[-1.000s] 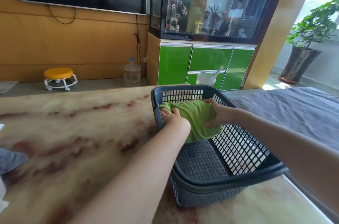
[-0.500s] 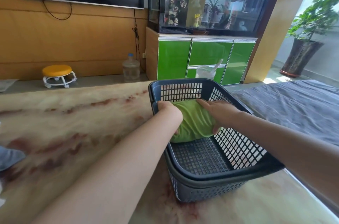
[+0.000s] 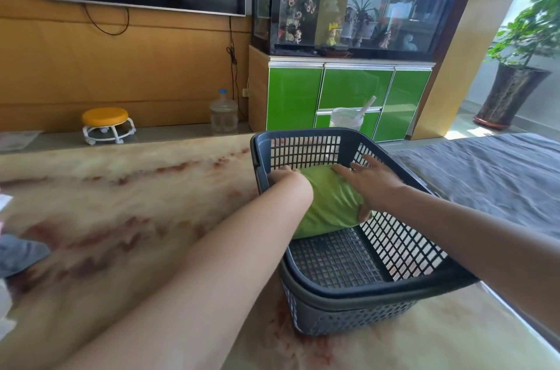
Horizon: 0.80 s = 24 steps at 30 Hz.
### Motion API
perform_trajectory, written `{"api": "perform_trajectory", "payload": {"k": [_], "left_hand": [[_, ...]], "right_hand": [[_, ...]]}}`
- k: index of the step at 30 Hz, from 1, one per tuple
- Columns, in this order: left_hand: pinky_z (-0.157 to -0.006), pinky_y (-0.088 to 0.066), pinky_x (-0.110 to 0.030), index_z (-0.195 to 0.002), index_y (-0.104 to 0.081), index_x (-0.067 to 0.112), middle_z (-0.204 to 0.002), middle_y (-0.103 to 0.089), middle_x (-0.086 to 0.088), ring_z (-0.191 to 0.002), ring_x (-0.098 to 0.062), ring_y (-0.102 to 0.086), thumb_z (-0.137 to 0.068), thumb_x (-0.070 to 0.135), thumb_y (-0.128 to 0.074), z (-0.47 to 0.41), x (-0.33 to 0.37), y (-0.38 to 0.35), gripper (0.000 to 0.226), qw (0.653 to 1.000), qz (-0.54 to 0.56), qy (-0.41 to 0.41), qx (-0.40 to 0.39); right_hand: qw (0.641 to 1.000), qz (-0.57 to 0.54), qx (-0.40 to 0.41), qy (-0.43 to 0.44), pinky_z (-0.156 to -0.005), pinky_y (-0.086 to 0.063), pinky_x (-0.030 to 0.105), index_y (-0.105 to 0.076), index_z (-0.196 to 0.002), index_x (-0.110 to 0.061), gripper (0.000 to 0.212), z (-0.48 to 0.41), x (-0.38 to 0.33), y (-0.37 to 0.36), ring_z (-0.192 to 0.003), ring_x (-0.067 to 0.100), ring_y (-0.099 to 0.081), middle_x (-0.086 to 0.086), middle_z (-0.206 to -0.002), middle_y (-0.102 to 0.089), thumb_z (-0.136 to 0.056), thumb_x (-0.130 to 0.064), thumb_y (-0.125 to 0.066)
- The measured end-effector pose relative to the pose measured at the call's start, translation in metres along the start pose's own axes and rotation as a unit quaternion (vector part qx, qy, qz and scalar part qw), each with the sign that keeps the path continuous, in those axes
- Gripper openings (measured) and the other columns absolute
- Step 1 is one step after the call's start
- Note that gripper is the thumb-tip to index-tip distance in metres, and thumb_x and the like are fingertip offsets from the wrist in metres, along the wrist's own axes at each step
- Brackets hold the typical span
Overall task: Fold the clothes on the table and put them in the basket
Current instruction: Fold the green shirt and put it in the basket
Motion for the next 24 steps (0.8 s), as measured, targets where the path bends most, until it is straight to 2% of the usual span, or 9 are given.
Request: {"api": "perform_trajectory", "payload": {"k": [3,6,9,14,16,18,20,22,24], "left_hand": [[-0.090,-0.038,-0.034,-0.149,-0.010,0.008,-0.150,-0.019,-0.014,-0.134,-0.026,-0.031,-0.095,0.020,-0.052,-0.010,-0.001,0.004,0.069,0.999,-0.022,0.004,0.030],[-0.108,-0.028,-0.034,-0.148,-0.011,0.009,-0.152,-0.019,-0.012,-0.140,-0.025,-0.022,-0.094,0.030,-0.054,-0.011,-0.007,0.007,0.072,0.999,-0.028,0.012,0.039],[-0.108,-0.026,-0.031,-0.149,-0.009,0.009,-0.153,-0.019,-0.013,-0.141,-0.025,-0.020,-0.097,0.035,-0.047,-0.008,-0.008,0.009,0.069,0.999,0.001,0.019,0.039],[-0.110,-0.027,-0.039,-0.147,-0.011,0.005,-0.149,-0.025,-0.013,-0.139,-0.028,-0.026,-0.068,0.060,-0.073,0.002,-0.010,0.010,0.114,0.998,-0.061,-0.019,0.028],[-0.113,-0.022,-0.046,-0.141,-0.035,0.008,-0.144,-0.039,-0.012,-0.135,-0.030,-0.033,-0.079,0.061,-0.062,0.014,-0.011,0.023,0.086,0.991,-0.078,-0.050,0.098],[-0.114,-0.005,-0.056,-0.129,-0.053,0.016,-0.142,-0.043,-0.011,-0.138,-0.032,-0.026,-0.092,0.043,-0.055,0.031,-0.020,0.040,0.046,0.975,-0.019,-0.047,0.216],[-0.112,-0.004,-0.061,-0.131,-0.050,0.022,-0.150,-0.029,-0.011,-0.142,-0.033,-0.013,-0.093,0.022,-0.055,0.044,-0.044,0.043,0.038,0.952,0.136,-0.002,0.273],[-0.113,-0.021,-0.050,-0.139,-0.041,0.026,-0.153,-0.015,-0.012,-0.140,-0.034,-0.017,-0.092,0.008,-0.052,0.055,-0.059,0.028,0.051,0.917,0.328,0.009,0.224],[-0.108,-0.032,-0.036,-0.145,-0.032,0.023,-0.156,-0.005,-0.011,-0.138,-0.031,-0.027,-0.092,0.003,-0.048,0.065,-0.057,0.009,0.059,0.889,0.434,-0.009,0.145]], "right_hand": [[1.000,0.009,-0.002,-0.004,-0.116,0.008,0.041,0.013,-0.150,-0.023,0.129,0.000,0.000,0.000,-0.144,0.023,-0.022,0.010,-0.155,-0.027,-0.063,-0.057,-0.076],[1.000,0.012,0.001,-0.001,-0.116,0.010,0.041,0.012,-0.150,-0.023,0.126,0.002,-0.002,0.000,-0.143,0.023,-0.026,0.007,-0.153,-0.032,-0.066,-0.054,-0.076],[1.000,0.007,0.001,-0.001,-0.115,0.012,0.040,0.013,-0.150,-0.023,0.125,0.003,-0.004,-0.001,-0.142,0.021,-0.028,0.007,-0.152,-0.034,-0.067,-0.053,-0.076],[1.000,-0.016,-0.002,0.009,-0.114,0.013,0.042,0.017,-0.150,-0.023,0.129,0.004,-0.003,0.003,-0.145,0.022,-0.018,0.006,-0.157,-0.021,-0.066,-0.052,-0.077],[0.998,-0.057,0.004,0.011,-0.112,0.015,0.044,0.019,-0.149,-0.027,0.130,0.005,-0.003,0.007,-0.147,0.028,-0.001,0.005,-0.161,-0.001,-0.066,-0.050,-0.079],[0.996,-0.079,0.033,-0.006,-0.107,0.019,0.053,0.015,-0.149,-0.032,0.122,0.010,-0.003,0.016,-0.143,0.034,0.019,0.001,-0.158,0.016,-0.070,-0.051,-0.075],[0.991,-0.085,0.087,-0.057,-0.107,0.016,0.063,0.001,-0.151,-0.035,0.099,0.023,0.004,0.026,-0.140,0.036,0.027,0.000,-0.157,0.022,-0.081,-0.050,-0.067],[0.974,-0.151,0.109,-0.127,-0.110,0.003,0.067,-0.012,-0.151,-0.034,0.077,0.042,0.015,0.029,-0.141,0.037,0.024,0.002,-0.156,0.025,-0.091,-0.029,-0.060],[0.949,-0.234,0.111,-0.181,-0.109,-0.024,0.065,-0.018,-0.150,-0.031,0.074,0.060,0.027,0.022,-0.144,0.042,0.000,0.010,-0.158,0.016,-0.091,-0.001,-0.051]]}}
Point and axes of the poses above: each hand's wrist, its own z-axis away from the middle knuckle, its own y-axis out of the back of the hand, x = y × z, the point moved 6 cm from there along -z, towards the middle knuckle
